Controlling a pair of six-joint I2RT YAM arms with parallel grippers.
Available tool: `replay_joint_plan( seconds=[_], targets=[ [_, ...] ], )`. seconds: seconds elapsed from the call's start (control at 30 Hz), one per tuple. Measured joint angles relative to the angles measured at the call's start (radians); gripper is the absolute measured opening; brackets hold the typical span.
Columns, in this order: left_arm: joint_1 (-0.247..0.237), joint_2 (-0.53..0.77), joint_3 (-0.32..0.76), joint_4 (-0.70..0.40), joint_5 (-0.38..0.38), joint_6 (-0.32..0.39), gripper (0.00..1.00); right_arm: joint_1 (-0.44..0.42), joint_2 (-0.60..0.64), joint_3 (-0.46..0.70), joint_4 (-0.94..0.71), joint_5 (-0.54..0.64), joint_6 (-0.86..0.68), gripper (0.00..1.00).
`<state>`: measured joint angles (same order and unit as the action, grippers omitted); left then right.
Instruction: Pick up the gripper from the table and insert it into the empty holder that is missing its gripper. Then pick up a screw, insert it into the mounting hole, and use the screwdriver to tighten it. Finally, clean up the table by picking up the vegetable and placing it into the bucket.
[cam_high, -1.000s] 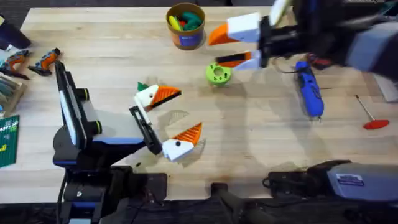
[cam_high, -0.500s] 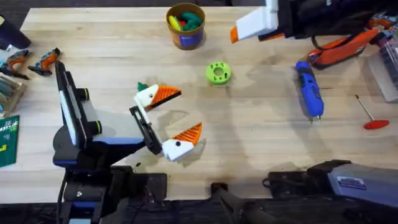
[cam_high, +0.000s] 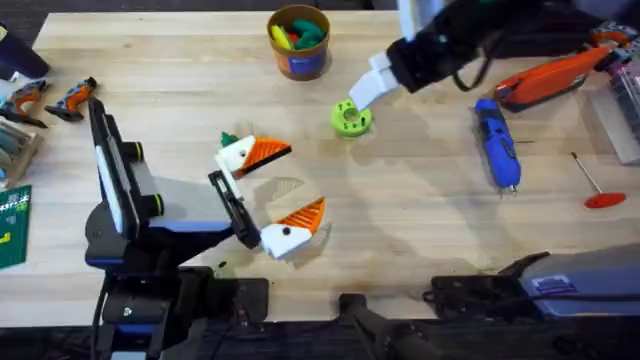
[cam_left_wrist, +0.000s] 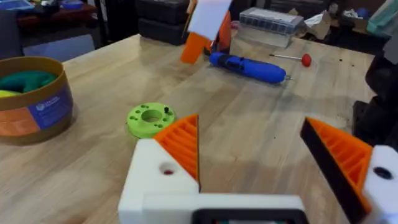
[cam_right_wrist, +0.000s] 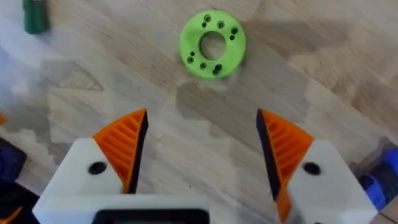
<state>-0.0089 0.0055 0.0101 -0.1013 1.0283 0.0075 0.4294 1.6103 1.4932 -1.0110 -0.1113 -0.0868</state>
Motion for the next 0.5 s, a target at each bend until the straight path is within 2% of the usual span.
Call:
replay_joint_plan(
  seconds=[0.13, 0.5],
  targets=[
    [0.000, 0.000, 0.000, 0.000, 0.000, 0.000, 0.987, 0.018, 0.085, 0.034, 0.000, 0.016, -0.003, 0.917],
    [0.000, 0.000, 0.000, 0.000, 0.000, 0.000, 0.987, 0.026, 0.238, 0.035, 0.011, 0.021, -0.004, 0.699]
  ],
)
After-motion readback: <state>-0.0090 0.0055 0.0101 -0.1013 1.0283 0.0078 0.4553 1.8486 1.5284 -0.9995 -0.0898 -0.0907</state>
